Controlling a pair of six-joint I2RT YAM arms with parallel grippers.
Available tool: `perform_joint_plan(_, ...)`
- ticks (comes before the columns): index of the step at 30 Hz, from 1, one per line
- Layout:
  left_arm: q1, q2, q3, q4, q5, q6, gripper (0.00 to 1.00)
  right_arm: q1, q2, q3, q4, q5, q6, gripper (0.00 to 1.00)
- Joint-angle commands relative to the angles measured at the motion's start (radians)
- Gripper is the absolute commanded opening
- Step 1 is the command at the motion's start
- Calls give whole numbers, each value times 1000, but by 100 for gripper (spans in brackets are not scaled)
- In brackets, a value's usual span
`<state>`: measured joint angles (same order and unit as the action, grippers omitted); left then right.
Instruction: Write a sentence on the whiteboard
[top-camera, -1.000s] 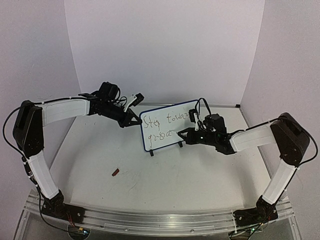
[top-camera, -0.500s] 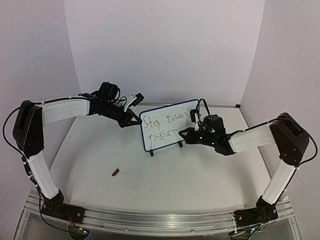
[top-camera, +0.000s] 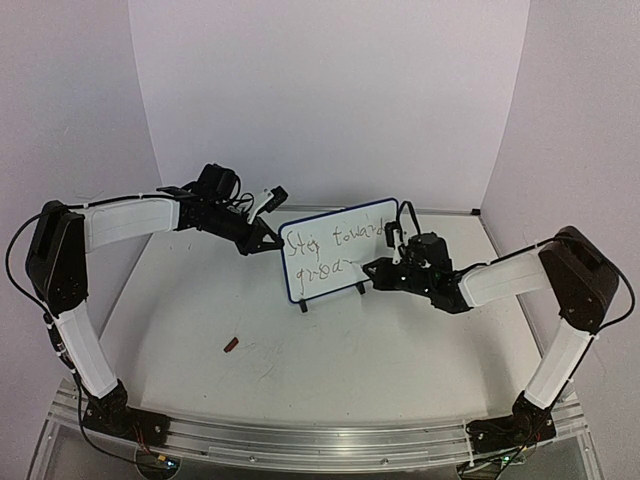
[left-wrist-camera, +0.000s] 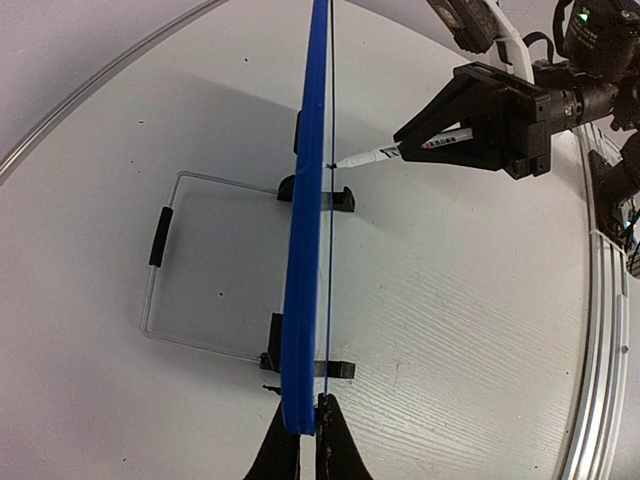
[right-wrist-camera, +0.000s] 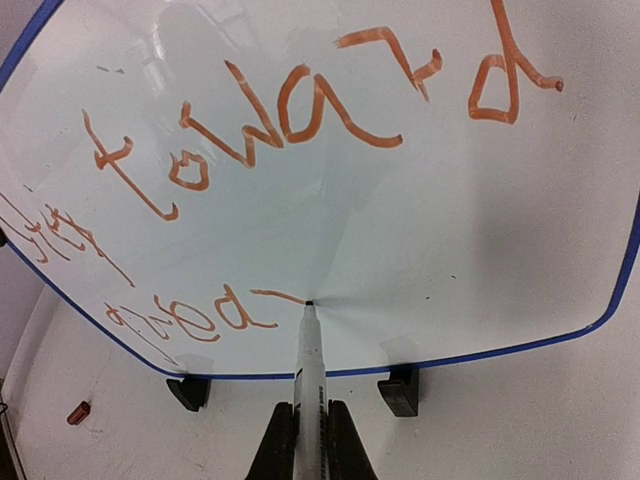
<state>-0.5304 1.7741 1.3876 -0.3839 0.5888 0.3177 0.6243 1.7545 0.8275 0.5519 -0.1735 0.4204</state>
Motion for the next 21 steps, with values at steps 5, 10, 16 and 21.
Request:
perform_joint_plan(5, -6, 41, -1, -99, -76, 49, 0, -5, -130, -49, 39, -53, -19, 0)
perform_joint_plan(10, -6, 40, -1, -100, -74, 48, 0, -5, -129, -31, 38, -72, -22, 0)
perform_joint_plan(16, -7, 39, -1, -102, -77, 49, 0, -4, -68, 15, 40, -76, -14, 0)
perform_joint_plan(21, -6, 39, -1, -101, -78, 49, 0, -5, -40, 29, 47, -65, -10, 0)
